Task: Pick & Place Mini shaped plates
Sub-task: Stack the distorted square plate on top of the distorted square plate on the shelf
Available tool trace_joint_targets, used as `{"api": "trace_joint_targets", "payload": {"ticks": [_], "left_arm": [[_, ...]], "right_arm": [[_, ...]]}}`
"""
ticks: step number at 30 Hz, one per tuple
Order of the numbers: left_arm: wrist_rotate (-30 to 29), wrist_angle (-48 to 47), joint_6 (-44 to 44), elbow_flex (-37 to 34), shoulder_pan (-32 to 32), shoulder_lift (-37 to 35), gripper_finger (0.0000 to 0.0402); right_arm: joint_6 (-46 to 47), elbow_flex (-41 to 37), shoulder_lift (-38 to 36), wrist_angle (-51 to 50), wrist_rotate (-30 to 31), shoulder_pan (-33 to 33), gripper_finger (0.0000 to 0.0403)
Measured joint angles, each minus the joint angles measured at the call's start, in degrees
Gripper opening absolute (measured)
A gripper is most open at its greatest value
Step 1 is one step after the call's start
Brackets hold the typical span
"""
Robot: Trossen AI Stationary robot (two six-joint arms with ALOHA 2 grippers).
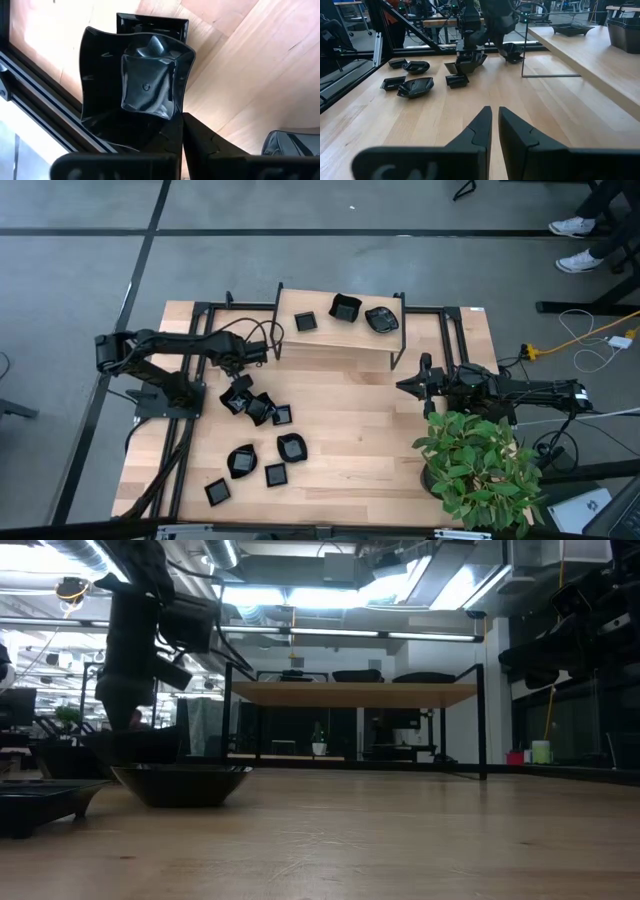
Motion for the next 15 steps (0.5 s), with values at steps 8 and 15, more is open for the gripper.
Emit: {"api": "trace_joint_targets", "payload": {"ticks": [8, 15], "left_arm": [[-0.2, 0.7, -0.9, 0.6, 0.0, -5.4, 0.0002], [0.6, 3.7, -1.1, 1.8, -1.7, -13.6, 0.0002]], "right_arm": [[0.0, 0.0, 0.0, 0.0, 0.0, 0.0, 0.0034], [0.0, 0.0, 0.0, 0.0, 0.0, 0.0, 0.0034]]}}
